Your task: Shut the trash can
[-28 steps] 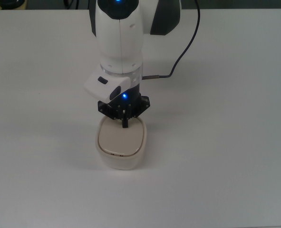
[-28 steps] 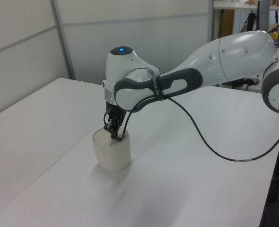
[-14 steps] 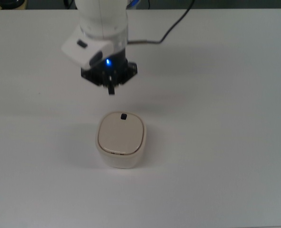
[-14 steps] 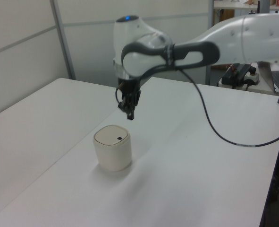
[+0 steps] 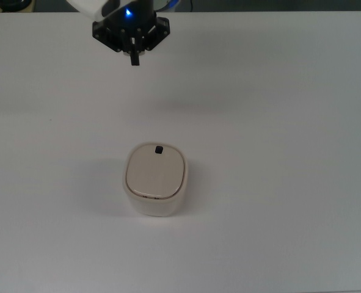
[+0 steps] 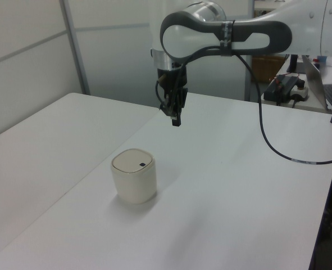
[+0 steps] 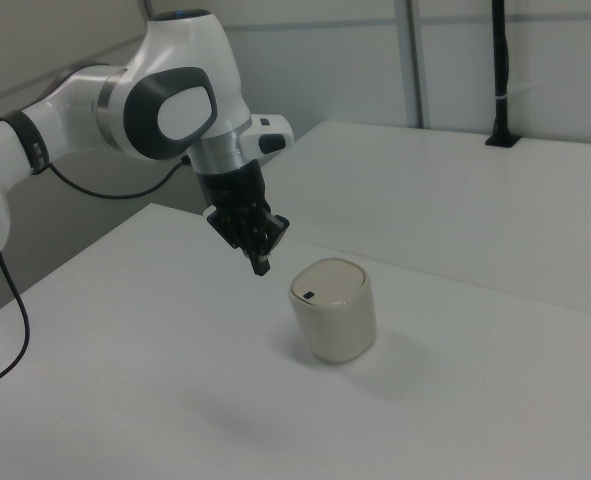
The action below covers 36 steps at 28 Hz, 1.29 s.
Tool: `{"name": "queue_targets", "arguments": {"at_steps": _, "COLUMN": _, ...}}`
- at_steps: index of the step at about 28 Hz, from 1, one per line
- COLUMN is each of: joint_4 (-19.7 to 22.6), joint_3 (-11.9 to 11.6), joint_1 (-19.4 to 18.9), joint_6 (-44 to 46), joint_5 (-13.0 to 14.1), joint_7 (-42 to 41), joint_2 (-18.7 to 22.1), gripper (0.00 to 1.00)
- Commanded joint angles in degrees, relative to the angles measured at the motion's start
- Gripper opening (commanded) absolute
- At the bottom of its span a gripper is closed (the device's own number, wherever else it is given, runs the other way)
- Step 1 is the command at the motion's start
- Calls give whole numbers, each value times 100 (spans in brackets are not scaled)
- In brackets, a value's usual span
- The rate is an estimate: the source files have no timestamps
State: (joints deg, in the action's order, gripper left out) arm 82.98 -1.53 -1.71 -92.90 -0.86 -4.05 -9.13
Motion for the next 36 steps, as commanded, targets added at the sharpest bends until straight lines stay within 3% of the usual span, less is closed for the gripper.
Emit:
{"name": "queue_targets", "arguments": {"at_steps": 1, "joint_4": 175, "joint_3": -137, "joint_1": -5, "joint_6": 43, "joint_5": -54, "joint_7": -236, "joint_2": 148, "gripper": 85}}
{"name": "queue_targets", "arguments": {"at_steps": 3, "joint_4": 166, "joint_3": -137, "joint_1": 4, "joint_6": 43, "joint_5": -89, "joint_7": -236, "joint_2": 149, "gripper": 98}}
{"name": "queue_targets", "arguments": {"at_steps": 4, "joint_4": 166, "joint_3": -137, "joint_1": -5, "joint_6": 43, "joint_5": -116, "joint_7": -236, "joint_2": 149, "gripper": 100}}
{"name": "queue_targets", "arguments": {"at_steps": 11, "joint_4": 166, "joint_3": -129, "joint_1": -13, "joint_6": 43, "joint_5": -256, "joint_7": -236, "joint_2": 140, "gripper": 100}}
{"name": "queue_targets", "arguments": {"at_steps": 36, "joint_4": 228, "joint_3": -67, "joint_1": -66, "joint_6": 272, "joint_5": -248, "joint_7": -166, "joint_2": 210, "gripper": 100}}
